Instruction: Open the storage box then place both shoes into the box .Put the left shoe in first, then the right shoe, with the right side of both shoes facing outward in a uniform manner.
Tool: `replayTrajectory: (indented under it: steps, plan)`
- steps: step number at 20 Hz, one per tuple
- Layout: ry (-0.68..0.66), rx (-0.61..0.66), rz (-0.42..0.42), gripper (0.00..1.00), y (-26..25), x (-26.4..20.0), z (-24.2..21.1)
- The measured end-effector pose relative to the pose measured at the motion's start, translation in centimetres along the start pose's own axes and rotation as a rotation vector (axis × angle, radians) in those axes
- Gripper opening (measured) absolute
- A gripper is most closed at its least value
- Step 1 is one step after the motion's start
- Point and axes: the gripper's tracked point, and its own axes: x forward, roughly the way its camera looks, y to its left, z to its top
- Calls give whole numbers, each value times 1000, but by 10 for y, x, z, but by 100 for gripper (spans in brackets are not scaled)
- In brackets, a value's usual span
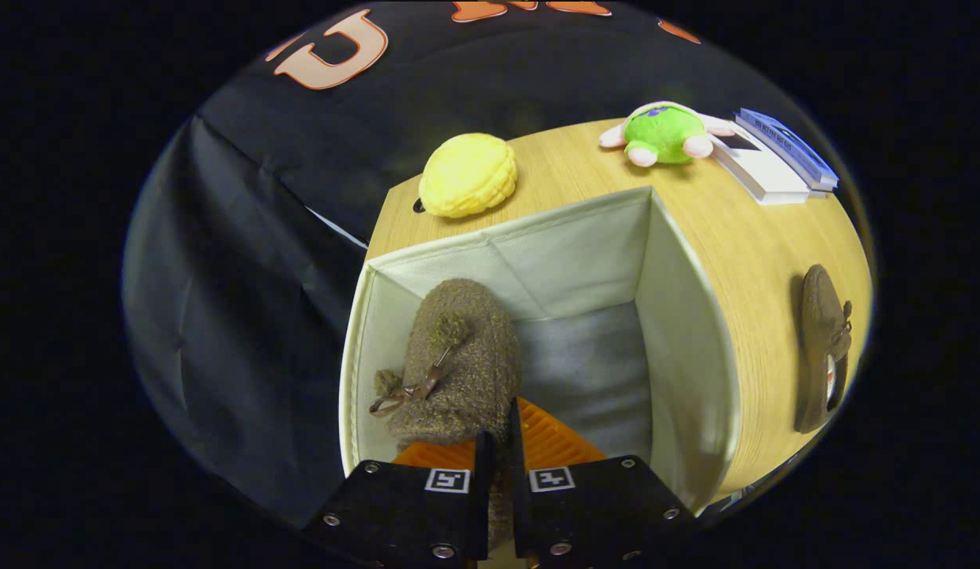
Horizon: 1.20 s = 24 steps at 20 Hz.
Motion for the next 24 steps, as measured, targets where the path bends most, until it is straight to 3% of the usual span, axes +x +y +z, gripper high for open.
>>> replayTrajectory:
  steps: [2, 5, 9, 13, 18, 20, 24]
  plan:
    - [11, -30, 5, 22, 1, -5, -4]
    - [48, -78, 48, 28, 5, -14, -16]
    - [-46, -123, 169, 40, 18, -44, 3]
    - [-123, -199, 180, 57, -7, -87, 13]
    - [-222, -280, 116, 87, -75, -148, 17]
    - [-247, -286, 67, 94, -113, -159, 24]
    - [-237, -262, -28, 98, -189, -162, 23]
